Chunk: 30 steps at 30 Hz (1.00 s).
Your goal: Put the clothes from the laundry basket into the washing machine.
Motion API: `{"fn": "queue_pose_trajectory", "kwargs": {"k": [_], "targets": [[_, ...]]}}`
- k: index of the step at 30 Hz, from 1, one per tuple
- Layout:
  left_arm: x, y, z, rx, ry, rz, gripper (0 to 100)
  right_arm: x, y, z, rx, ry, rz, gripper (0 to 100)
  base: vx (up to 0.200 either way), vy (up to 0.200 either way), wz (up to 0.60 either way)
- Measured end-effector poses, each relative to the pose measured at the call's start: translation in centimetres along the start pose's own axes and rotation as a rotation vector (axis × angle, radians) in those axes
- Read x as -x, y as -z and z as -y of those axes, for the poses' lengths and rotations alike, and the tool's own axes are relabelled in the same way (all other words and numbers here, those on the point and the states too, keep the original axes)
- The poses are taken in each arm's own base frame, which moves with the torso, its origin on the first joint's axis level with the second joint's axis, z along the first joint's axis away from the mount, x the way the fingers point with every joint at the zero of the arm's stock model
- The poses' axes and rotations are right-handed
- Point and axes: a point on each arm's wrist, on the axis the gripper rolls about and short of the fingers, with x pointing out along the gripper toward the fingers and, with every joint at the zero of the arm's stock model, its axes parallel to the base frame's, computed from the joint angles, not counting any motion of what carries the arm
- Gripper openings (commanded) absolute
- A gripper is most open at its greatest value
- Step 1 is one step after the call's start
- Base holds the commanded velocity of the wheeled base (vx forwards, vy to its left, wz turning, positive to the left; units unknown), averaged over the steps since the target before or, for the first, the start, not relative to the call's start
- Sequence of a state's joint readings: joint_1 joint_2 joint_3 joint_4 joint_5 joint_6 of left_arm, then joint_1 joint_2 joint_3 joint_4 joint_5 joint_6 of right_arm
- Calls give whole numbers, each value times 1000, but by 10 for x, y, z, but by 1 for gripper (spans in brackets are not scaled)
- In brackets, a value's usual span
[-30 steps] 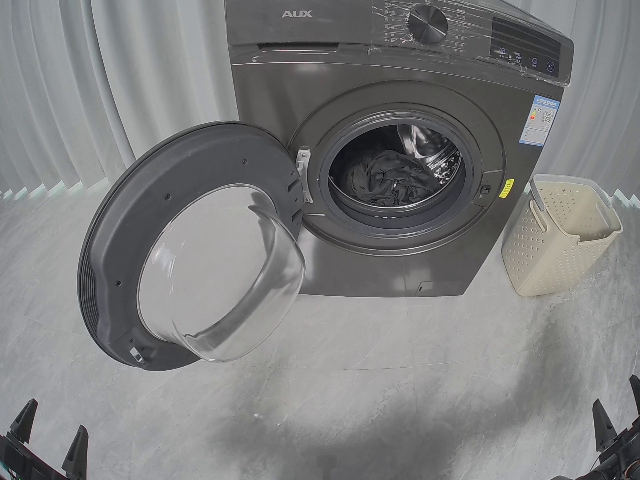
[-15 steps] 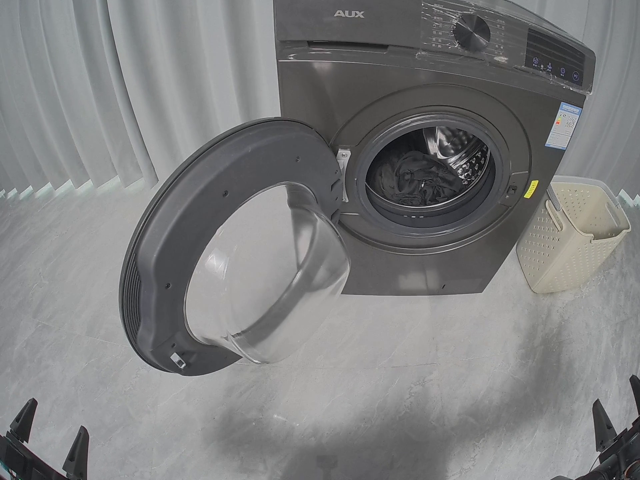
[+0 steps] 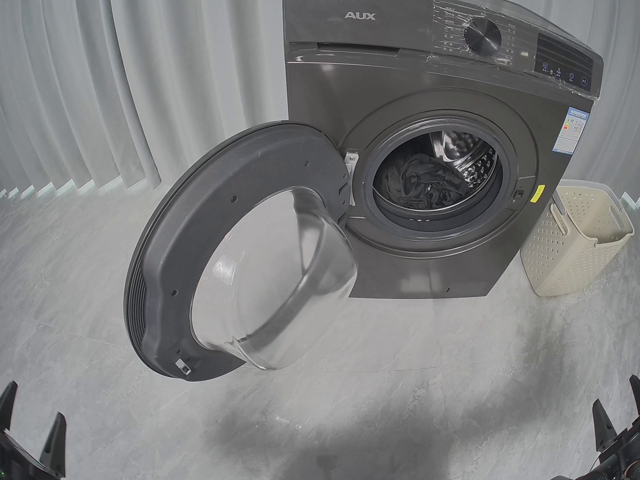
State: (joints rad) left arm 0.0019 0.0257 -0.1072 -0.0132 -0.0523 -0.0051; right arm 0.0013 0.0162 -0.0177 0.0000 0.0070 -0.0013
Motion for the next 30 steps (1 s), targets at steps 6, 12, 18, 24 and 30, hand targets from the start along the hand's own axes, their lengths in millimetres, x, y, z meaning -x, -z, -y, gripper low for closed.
{"fn": "queue_pose_trajectory", "kwargs": {"k": [6,12,18,24,30], "targets": [[-7,-39,0,15,66,25,100,0,0,0,0,0,0,100,0,0,0],[-42,-63,0,33,159,-55,100,0,0,0,0,-1,0,100,0,0,0],[-88,-76,6,46,274,-155,100,0,0,0,0,0,0,100,0,0,0],[-131,-84,12,51,340,-190,100,0,0,0,1,0,0,100,0,0,0],[-166,-83,21,53,388,-229,100,0,0,0,1,0,0,100,0,0,0]]}}
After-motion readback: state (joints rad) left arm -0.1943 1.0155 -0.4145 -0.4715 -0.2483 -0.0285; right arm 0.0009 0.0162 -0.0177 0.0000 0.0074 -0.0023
